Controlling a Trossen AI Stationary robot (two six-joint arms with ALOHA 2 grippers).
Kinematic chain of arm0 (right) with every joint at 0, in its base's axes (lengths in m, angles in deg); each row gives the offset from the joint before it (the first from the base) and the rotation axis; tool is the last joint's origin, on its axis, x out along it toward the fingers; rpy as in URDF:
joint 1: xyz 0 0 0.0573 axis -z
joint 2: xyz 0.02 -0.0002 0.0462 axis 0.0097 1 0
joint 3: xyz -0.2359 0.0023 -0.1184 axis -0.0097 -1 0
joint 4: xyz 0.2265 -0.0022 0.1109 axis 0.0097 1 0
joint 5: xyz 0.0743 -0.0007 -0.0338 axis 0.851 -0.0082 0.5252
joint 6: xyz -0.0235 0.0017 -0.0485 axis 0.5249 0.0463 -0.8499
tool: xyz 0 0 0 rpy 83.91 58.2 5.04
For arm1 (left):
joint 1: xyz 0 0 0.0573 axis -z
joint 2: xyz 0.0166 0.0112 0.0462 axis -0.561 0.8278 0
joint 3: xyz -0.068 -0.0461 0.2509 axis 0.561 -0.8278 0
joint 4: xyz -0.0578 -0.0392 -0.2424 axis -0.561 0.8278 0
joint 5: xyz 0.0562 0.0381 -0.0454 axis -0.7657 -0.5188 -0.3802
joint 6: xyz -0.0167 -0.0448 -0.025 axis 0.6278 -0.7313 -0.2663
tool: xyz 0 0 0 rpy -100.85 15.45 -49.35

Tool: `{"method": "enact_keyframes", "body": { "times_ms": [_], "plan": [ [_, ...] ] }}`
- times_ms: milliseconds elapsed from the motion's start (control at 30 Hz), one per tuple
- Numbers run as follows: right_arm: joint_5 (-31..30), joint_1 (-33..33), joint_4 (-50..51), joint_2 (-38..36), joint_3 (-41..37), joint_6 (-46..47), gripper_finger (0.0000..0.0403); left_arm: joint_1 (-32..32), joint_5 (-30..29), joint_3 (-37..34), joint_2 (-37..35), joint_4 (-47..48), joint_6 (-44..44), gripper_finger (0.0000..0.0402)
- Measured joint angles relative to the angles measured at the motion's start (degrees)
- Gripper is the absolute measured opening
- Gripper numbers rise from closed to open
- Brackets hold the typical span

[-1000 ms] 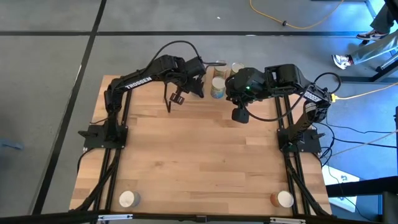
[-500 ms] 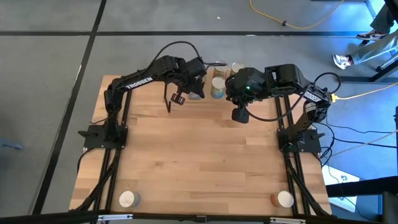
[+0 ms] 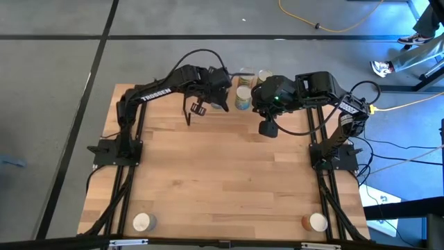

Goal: Pick and place cans onto a shelf
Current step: Put the canned peas on the shelf

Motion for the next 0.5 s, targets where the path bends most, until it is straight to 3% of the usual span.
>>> {"method": "enact_keyframes", "body": {
  "times_ms": [67, 167, 367, 500],
  "plan": [
    [0.0, 0.0, 0.0, 0.0, 0.0, 0.0, 0.0005, 0.8, -3.3, 0.8, 0.0, 0.5, -0.2, 0.0021],
    [0.0, 0.0, 0.0, 0.0, 0.0, 0.0, 0.0005, 0.7, -3.4, 2.0, 0.0, 3.9, -1.4, 0.0009],
    [0.0, 0.0, 0.0, 0.0, 0.0, 0.0, 0.0005, -3.6, 7.2, 1.7, 0.0, 5.4, -4.9, 0.0001],
    [0.1, 0.0, 0.0, 0.0, 0.0, 0.2, 0.0005, -6.2, 7.8, -0.1, 0.2, 2.8, -4.7, 0.0001]
  ]
}}
